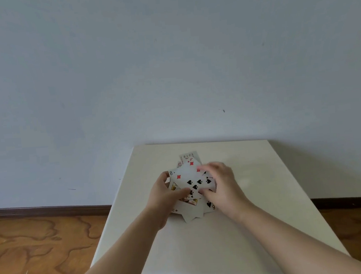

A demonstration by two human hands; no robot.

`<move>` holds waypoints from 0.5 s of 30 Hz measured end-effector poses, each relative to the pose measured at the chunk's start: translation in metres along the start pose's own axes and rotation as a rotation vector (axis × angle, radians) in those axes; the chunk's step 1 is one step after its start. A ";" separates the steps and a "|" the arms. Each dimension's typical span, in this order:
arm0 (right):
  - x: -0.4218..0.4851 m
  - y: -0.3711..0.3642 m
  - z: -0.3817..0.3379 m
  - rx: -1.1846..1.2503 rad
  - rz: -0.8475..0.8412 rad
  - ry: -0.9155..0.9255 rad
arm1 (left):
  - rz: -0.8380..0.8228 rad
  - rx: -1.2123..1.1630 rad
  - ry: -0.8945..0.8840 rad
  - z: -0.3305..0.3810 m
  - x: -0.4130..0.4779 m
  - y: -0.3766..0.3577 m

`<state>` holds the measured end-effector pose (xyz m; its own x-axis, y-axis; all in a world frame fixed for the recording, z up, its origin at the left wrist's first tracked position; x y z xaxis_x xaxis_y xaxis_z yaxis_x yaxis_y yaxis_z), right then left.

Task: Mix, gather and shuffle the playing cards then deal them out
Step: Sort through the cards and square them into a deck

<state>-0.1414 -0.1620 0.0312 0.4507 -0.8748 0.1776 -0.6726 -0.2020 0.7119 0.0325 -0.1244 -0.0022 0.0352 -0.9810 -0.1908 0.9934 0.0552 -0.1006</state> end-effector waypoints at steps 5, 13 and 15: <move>0.004 0.026 0.020 0.350 0.035 -0.173 | -0.020 0.135 -0.254 0.026 -0.004 0.003; -0.014 0.006 0.025 0.507 -0.175 -0.148 | -0.176 0.383 -0.294 0.015 -0.009 -0.017; -0.014 0.005 0.026 0.569 -0.100 -0.172 | -0.092 0.313 -0.281 0.014 -0.007 -0.015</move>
<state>-0.1658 -0.1622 0.0147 0.4581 -0.8887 -0.0179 -0.8619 -0.4490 0.2358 0.0189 -0.1205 0.0143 -0.0701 -0.9941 0.0833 0.9774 -0.0517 0.2049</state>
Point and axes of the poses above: each hand's wrist, its own x-axis towards the middle knuckle, its own y-axis out of the back of the hand, z = x × y, the point moved 5 cm from there along x, towards the middle knuckle, and after that the axes turned 9 degrees about -z, right-handed, at the moved point
